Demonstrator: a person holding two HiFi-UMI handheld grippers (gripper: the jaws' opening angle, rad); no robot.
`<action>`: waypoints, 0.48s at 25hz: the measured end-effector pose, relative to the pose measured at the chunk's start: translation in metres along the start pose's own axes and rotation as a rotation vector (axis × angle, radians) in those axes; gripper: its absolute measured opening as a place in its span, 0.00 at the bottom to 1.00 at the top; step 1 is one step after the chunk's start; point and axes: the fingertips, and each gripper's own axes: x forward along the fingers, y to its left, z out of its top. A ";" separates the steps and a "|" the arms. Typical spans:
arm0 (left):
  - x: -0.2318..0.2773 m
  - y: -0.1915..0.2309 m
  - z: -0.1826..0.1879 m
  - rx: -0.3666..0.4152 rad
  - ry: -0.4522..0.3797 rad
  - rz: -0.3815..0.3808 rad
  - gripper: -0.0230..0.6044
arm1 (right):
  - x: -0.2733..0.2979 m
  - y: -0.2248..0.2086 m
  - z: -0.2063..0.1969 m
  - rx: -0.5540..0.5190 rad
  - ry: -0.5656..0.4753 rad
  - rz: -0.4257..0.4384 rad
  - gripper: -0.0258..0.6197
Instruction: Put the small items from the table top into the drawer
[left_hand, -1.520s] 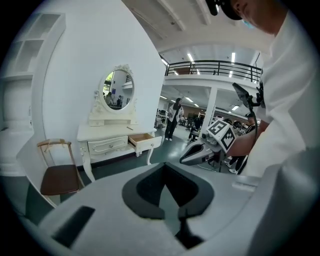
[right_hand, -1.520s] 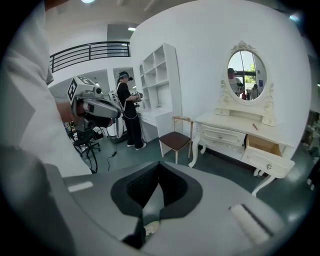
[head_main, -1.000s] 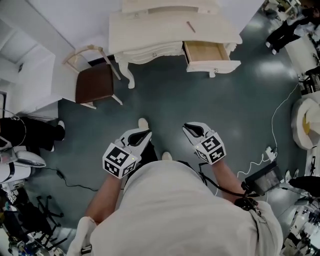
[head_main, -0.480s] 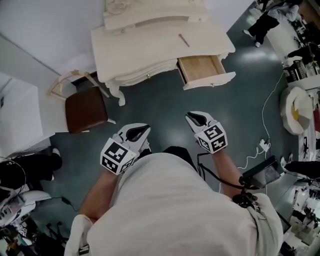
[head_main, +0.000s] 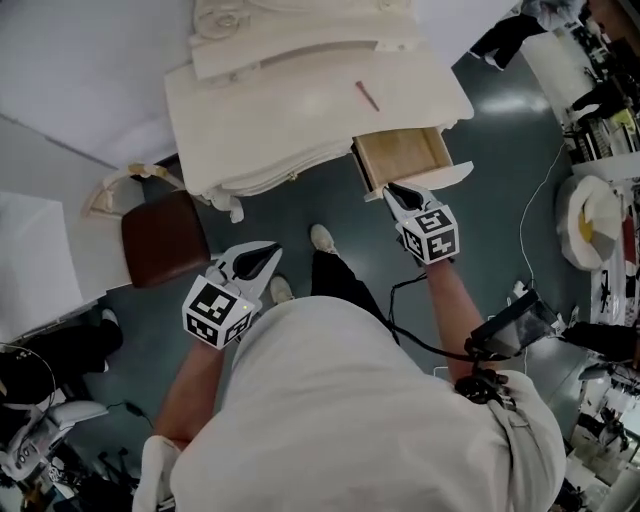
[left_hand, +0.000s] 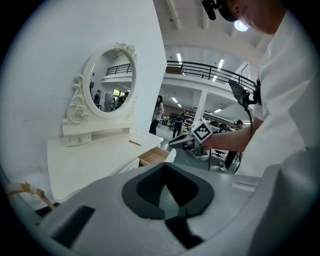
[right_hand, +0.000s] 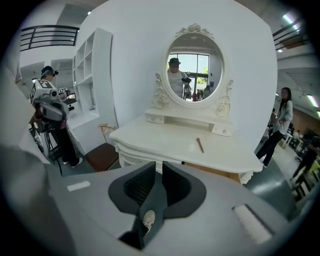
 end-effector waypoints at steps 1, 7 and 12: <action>-0.004 0.005 0.008 -0.007 -0.003 0.014 0.04 | 0.006 -0.006 0.011 -0.003 0.002 -0.002 0.11; -0.006 0.042 0.025 -0.043 0.001 0.100 0.04 | 0.069 -0.035 0.042 -0.023 0.034 0.023 0.11; 0.084 0.051 0.058 -0.072 0.021 0.152 0.04 | 0.121 -0.141 0.040 -0.030 0.060 0.049 0.13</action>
